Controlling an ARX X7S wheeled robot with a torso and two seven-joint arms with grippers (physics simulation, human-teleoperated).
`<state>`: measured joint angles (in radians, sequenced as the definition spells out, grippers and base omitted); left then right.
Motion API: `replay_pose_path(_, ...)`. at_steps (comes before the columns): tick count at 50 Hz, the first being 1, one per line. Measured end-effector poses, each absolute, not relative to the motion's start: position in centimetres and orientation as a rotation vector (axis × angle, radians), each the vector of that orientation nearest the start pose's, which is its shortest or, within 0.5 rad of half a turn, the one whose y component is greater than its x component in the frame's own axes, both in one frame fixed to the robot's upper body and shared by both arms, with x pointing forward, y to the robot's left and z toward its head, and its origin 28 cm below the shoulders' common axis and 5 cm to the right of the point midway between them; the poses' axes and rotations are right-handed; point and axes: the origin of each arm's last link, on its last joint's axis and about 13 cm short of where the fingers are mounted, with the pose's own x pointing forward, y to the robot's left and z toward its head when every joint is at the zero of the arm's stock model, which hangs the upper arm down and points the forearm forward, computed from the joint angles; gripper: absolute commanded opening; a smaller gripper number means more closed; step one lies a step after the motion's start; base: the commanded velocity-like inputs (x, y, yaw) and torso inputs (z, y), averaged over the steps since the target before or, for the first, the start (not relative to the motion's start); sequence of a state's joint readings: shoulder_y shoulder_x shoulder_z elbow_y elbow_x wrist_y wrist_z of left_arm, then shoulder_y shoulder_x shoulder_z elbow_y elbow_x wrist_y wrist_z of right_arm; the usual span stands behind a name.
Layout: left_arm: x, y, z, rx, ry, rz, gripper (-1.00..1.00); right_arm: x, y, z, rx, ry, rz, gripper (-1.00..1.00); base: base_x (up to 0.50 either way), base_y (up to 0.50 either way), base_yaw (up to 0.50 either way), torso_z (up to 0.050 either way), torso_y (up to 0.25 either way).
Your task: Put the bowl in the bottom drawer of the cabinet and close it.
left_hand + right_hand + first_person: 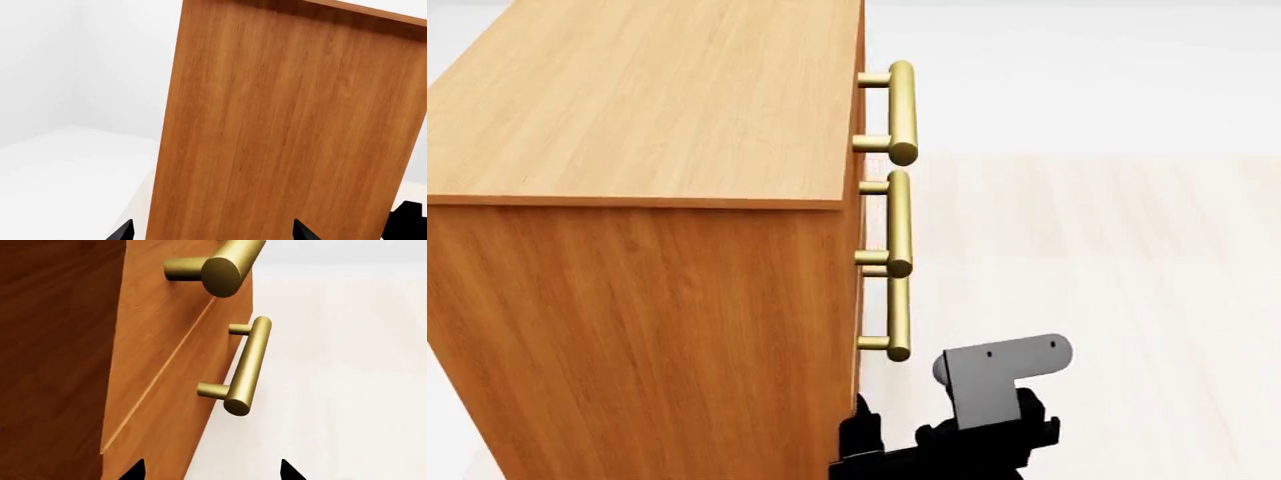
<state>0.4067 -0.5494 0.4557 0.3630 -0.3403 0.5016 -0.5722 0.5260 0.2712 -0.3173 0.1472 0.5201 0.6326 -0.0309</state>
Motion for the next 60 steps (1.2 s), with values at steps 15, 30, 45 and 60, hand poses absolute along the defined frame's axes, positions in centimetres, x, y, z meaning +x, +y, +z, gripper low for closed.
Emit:
replay_pose_path(15,9.6,21.6,4.4,-0.192,-0.171,0.014,1.0,29.9,-12.3,7.9,0.099,0.427,0.48,1.0,0.0,0.0,0.0,0.0,0.0)
replay_pose_path(30,9.6,21.6,4.5,-0.191,-0.171,0.016,1.0,29.4,-13.6,8.4,0.15,0.435,0.516,1.0,0.0,0.0,0.0,0.0,0.0)
replay_pose_path(45,9.5,21.6,4.5,-0.193,-0.173,0.01,1.0,28.2,-15.9,9.2,0.126,0.351,0.328,1.0,0.0,0.0,0.0,0.0,0.0)
replay_pose_path(60,8.5,21.4,6.1,-0.194,-0.232,-0.037,1.0,25.9,-18.5,12.6,0.099,0.218,0.126,1.0,0.0,0.0,0.0,0.0,0.0)
